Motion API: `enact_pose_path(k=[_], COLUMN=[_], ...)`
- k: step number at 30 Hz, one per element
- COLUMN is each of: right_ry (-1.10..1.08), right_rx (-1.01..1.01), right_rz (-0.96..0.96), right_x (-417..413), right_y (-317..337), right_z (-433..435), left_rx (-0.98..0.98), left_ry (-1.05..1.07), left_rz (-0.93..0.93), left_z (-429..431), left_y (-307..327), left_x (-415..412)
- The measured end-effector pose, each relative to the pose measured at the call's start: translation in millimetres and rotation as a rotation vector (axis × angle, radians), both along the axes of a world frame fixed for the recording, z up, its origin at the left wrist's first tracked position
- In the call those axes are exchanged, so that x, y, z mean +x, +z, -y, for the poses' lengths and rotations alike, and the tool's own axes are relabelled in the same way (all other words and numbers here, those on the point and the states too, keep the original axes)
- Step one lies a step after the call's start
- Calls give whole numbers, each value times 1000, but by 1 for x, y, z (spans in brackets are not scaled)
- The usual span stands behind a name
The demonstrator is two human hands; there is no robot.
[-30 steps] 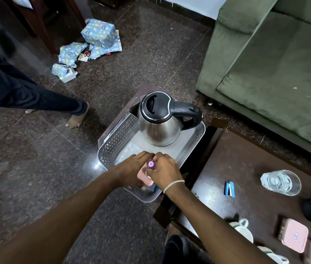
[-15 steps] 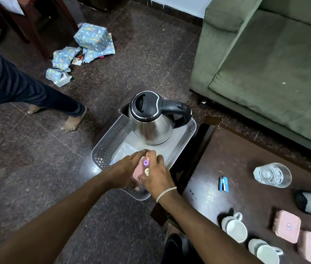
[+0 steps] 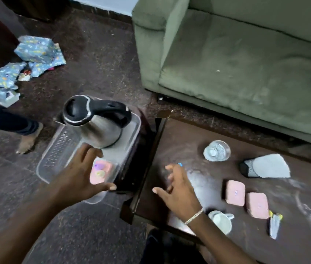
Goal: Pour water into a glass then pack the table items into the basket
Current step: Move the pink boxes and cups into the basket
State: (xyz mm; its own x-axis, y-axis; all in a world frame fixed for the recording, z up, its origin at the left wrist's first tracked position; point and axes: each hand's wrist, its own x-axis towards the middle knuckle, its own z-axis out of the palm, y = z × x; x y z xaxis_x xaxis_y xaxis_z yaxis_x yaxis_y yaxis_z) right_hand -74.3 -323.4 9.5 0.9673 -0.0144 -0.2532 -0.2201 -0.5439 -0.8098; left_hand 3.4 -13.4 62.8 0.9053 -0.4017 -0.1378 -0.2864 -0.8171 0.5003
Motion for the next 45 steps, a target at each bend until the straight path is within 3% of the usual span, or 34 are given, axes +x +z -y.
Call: enact_pose_path(k=[7, 11, 21, 25, 31, 38, 45], right_ry=[-192, -248, 224, 384, 418, 342, 251], right_rx=[-243, -432, -747, -825, -864, -795, -652], right_rz=[-51, -116, -367, -409, -357, -332, -227], right_x=[-58, -79, -86, -94, -101, -95, -60], right_y=[-17, -41, -73, -90, -105, -88, -26], right_z=[171, 253, 334, 341, 346, 333, 268], left_rx=[-157, -105, 258, 348, 366, 162, -8], left_ry=[-278, -394, -487, -464, -418, -395, -336], left_rz=[-43, -148, -207, -239, -216, -221, -178], left_z=[188, 290, 442, 458, 456, 429, 332], left_y=[-30, -68, -131, -146, -162, -161, -93], left_x=[-23, -34, -71, -89, -94, -87, -63])
